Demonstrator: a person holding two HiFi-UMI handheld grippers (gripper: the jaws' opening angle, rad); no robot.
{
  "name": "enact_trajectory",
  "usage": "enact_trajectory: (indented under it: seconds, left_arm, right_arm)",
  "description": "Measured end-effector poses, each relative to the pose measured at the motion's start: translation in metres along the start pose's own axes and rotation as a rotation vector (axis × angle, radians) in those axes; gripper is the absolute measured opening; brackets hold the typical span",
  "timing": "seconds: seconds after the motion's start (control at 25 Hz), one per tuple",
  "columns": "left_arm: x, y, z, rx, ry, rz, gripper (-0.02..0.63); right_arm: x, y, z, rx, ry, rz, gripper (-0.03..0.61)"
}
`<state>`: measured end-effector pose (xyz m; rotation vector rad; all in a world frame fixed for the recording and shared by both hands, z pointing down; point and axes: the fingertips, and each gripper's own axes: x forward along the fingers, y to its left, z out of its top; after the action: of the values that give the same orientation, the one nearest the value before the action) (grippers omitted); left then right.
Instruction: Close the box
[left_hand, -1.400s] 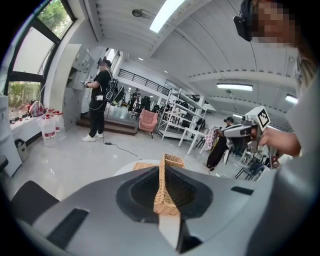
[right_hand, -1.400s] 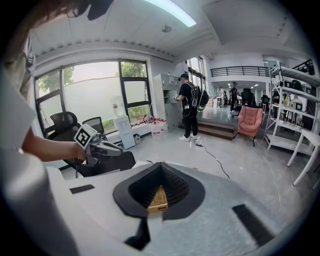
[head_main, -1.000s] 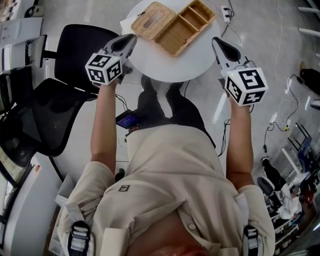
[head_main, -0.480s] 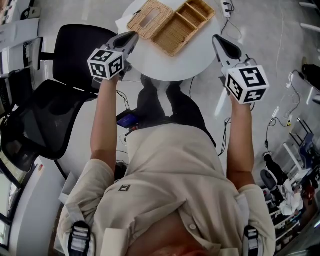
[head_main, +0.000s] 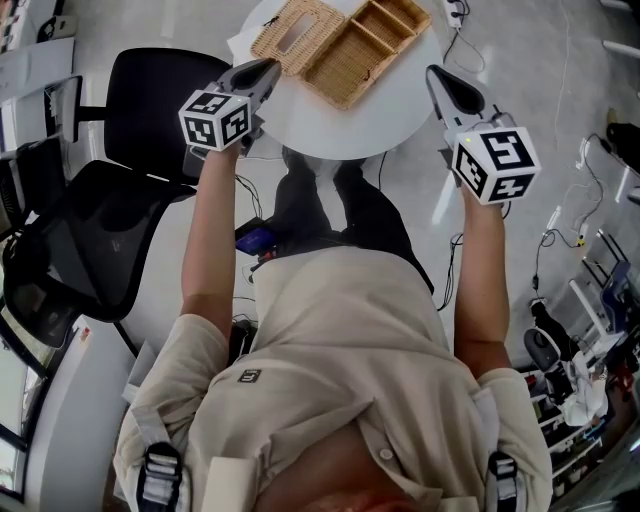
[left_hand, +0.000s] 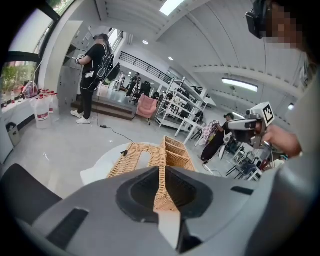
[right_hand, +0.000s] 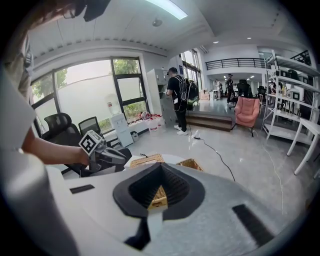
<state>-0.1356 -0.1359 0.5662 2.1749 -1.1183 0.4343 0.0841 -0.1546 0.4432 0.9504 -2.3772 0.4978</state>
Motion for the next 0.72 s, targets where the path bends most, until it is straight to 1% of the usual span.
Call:
enact_trajectory:
  seconds: [0.24, 0.72]
  left_arm:
    - [0.007, 0.005, -0.010, -0.029, 0.010, -0.011, 0.035]
    - [0.018, 0.001, -0.030, -0.141, 0.017, -0.069, 0.037]
  right_arm:
    - [0.004, 0.000, -0.008, 0.009, 0.011, -0.001, -0.008]
    - [0.006, 0.002, -0.021, 0.017, 0.031, 0.000, -0.008]
